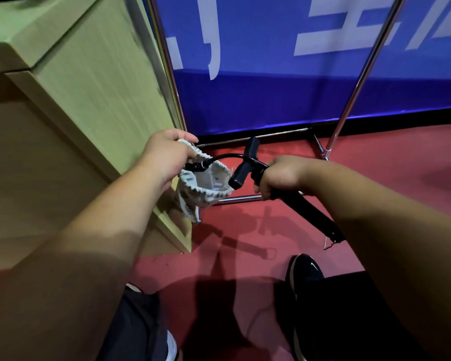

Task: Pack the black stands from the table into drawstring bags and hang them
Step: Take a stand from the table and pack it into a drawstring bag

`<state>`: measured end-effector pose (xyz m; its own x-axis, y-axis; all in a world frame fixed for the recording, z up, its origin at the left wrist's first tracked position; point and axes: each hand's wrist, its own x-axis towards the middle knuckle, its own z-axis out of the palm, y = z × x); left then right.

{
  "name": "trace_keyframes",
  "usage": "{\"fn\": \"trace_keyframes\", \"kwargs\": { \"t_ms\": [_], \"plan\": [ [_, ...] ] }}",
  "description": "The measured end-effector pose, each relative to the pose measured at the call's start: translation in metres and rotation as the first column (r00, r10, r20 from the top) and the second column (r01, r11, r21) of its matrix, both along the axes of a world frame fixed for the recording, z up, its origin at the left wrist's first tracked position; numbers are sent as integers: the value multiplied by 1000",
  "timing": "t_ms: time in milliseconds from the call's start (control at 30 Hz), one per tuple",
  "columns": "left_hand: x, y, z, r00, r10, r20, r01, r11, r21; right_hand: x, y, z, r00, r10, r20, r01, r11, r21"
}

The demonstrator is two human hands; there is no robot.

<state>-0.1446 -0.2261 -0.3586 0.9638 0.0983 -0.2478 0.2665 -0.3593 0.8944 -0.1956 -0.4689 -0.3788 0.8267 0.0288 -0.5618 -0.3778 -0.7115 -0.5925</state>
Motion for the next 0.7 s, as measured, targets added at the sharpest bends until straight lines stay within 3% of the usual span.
{"fn": "trace_keyframes", "kwargs": {
  "t_ms": [167, 400, 567, 633, 700],
  "plan": [
    [4, 3, -7, 985, -90, 147, 36, 941, 336, 0, 5, 1, 997, 73, -4, -73, 993, -92],
    [-7, -8, -8, 955, -282, 92, 205, 852, 483, 0, 17, 2, 984, 168, 59, -154, 969, -192],
    [-9, -7, -14, 953, -302, -15, 261, 796, 546, -3, 30, 10, 995, 104, -4, -104, 993, -56],
    [-9, -8, -13, 954, -299, -5, 261, 822, 507, -3, 35, 10, 997, 70, -15, -70, 998, -5],
    [-10, -11, -9, 956, -291, 25, 254, 873, 417, -5, 41, 13, 993, 121, 9, -120, 991, -57]
  ]
}}
